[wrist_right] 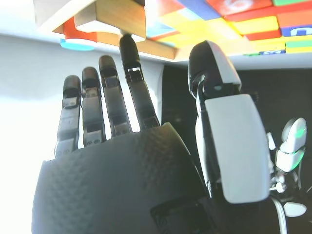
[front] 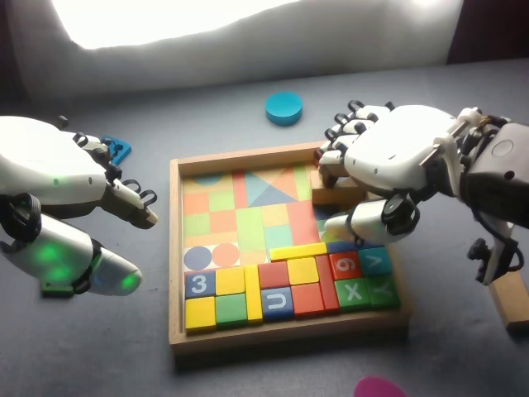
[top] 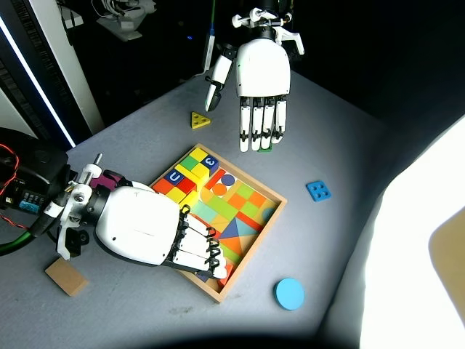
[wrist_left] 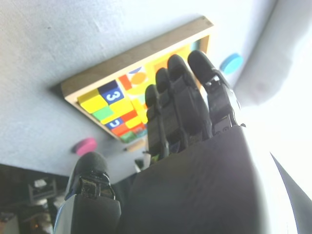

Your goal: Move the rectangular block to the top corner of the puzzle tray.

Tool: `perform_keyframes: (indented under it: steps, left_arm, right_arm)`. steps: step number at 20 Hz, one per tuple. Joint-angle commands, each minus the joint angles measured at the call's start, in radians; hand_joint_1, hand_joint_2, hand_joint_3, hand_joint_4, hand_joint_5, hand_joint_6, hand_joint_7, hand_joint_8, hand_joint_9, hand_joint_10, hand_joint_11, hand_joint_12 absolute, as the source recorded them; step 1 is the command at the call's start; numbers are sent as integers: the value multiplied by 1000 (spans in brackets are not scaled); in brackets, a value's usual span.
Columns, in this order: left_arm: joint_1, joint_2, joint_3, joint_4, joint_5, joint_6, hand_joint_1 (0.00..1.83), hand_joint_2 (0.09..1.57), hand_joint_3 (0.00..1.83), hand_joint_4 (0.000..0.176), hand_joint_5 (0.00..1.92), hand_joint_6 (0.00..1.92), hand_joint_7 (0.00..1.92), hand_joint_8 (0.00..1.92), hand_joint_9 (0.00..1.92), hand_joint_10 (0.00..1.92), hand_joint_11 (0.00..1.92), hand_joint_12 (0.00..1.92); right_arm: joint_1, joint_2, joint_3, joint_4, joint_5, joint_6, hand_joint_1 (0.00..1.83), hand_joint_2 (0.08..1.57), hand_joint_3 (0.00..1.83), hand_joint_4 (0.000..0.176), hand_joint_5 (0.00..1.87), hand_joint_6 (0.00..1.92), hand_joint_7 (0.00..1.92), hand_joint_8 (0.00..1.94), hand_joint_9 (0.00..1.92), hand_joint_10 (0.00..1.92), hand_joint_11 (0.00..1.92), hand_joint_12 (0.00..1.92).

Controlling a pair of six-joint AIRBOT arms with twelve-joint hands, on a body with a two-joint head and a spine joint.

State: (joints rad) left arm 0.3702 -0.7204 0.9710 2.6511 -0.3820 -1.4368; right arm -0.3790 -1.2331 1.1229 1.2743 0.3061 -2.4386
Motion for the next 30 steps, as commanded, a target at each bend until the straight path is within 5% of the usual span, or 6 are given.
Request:
perform_keyframes:
  steps: [1, 16, 20, 22, 25, 30]
  left_arm:
    - [-2, -2, 2, -9, 70, 0, 0, 1211, 0, 0, 405, 8, 483, 3, 490, 1, 54, 1034]
    - [0, -5, 6, -9, 69, 0, 0, 1216, 1, 0, 399, 5, 491, 6, 497, 9, 58, 1011]
    - [1, -7, 7, -9, 69, 0, 1, 1222, 1, 0, 413, 6, 501, 5, 497, 5, 50, 1010]
    - [3, -8, 8, -9, 68, -2, 0, 1220, 0, 0, 397, 13, 485, 8, 491, 10, 50, 1016]
    - [3, -8, 10, -9, 66, -5, 0, 1215, 0, 0, 396, 9, 493, 9, 487, 6, 50, 1011]
    - [5, -9, 14, -9, 64, -8, 0, 1221, 1, 0, 391, 5, 479, 1, 484, 3, 43, 1009]
  right_arm:
    - [-4, 4, 13, -20, 39, -2, 199, 1252, 0, 0, 356, 646, 257, 2, 97, 103, 0, 333]
    - [0, -44, 148, -42, 18, 8, 196, 1255, 2, 0, 327, 684, 258, 0, 104, 99, 0, 334]
    - [7, -46, 153, -42, 16, 15, 243, 1243, 0, 0, 357, 682, 261, 2, 109, 102, 0, 268]
    - [20, -46, 152, -42, 9, 18, 224, 1247, 0, 0, 357, 657, 250, 0, 106, 102, 0, 388]
    - [47, -42, 143, -42, 5, 18, 232, 1248, 0, 0, 362, 641, 249, 5, 94, 92, 0, 260]
    - [72, -33, 120, -42, 5, 13, 250, 1237, 0, 0, 385, 617, 276, 2, 127, 95, 0, 497]
